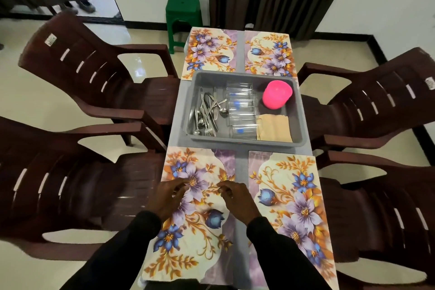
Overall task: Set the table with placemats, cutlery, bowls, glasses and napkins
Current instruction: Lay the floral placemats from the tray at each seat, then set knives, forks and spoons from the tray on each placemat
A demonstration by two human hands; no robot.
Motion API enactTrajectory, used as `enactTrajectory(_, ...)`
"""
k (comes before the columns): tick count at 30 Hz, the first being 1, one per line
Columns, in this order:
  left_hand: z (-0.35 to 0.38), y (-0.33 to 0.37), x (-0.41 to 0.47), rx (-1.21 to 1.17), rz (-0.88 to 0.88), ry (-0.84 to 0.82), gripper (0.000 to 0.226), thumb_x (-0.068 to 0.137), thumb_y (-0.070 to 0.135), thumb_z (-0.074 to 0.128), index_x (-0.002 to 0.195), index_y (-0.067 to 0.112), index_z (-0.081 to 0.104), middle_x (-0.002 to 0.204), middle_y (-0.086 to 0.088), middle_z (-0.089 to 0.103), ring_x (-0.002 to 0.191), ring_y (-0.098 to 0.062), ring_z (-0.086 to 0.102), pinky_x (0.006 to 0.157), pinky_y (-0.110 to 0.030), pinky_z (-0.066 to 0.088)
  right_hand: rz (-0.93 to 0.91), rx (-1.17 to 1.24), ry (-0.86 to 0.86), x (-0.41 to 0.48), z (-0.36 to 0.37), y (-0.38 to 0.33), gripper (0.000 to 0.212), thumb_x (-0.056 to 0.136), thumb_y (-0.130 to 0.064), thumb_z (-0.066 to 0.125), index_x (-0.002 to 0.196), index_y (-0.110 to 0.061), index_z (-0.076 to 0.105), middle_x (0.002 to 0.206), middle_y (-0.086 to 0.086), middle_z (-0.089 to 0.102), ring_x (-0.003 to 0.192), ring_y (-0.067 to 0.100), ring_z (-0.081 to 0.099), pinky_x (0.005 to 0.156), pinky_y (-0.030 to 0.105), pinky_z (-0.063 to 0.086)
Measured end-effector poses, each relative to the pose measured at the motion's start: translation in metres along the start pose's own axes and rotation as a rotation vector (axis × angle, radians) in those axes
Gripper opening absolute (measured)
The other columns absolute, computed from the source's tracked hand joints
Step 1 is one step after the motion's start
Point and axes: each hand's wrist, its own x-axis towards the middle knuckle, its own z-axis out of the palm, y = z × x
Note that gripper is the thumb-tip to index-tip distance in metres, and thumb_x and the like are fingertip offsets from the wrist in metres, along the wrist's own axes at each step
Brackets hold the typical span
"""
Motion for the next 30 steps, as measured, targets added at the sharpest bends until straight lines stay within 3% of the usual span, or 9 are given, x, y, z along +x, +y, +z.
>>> enactTrajectory(3, 0.005, 0.006, 0.009, -0.003, 0.002, 0.009, 0.024, 0.099, 0.021, 0.064, 0.121, 0.016, 0.072, 0.112, 0.0, 0.076, 0.092, -0.012, 0.071, 0.085, -0.034, 0.06, 0.003, 0.007, -0.006, 0.001, -0.007, 0.007, 0.029, 0.101, -0.016, 0.055, 0.125, -0.018, 0.071, 0.12, 0.0, 0.073, 0.108, 0.013, 0.067, 0.098, 0.029, 0.054)
enactTrajectory(12, 0.005, 0.016, 0.043, 0.001, 0.067, -0.054, 0.026, 0.101, 0.023, 0.062, 0.125, 0.02, 0.07, 0.115, 0.003, 0.075, 0.096, -0.01, 0.07, 0.086, -0.033, 0.059, 0.05, 0.042, 0.045, 0.006, -0.018, 0.009, 0.026, 0.1, -0.016, 0.056, 0.118, -0.02, 0.074, 0.115, -0.004, 0.074, 0.103, 0.009, 0.068, 0.096, 0.031, 0.056)
enactTrajectory(23, -0.027, 0.015, 0.085, -0.029, 0.106, -0.007, 0.02, 0.098, 0.023, 0.067, 0.116, 0.019, 0.075, 0.113, 0.003, 0.076, 0.094, -0.013, 0.072, 0.083, -0.039, 0.061, -0.044, -0.119, 0.099, 0.049, -0.043, -0.012, 0.027, 0.1, -0.008, 0.055, 0.119, -0.011, 0.073, 0.115, 0.004, 0.075, 0.101, 0.017, 0.07, 0.094, 0.03, 0.056)
enactTrajectory(30, -0.048, 0.002, 0.112, -0.052, 0.059, 0.03, 0.021, 0.098, 0.013, 0.066, 0.117, 0.017, 0.075, 0.109, 0.005, 0.076, 0.095, -0.01, 0.07, 0.087, -0.033, 0.06, -0.075, -0.236, 0.135, 0.102, -0.044, -0.018, 0.018, 0.098, -0.008, 0.06, 0.105, -0.011, 0.076, 0.103, 0.003, 0.077, 0.091, 0.017, 0.071, 0.089, 0.03, 0.059)
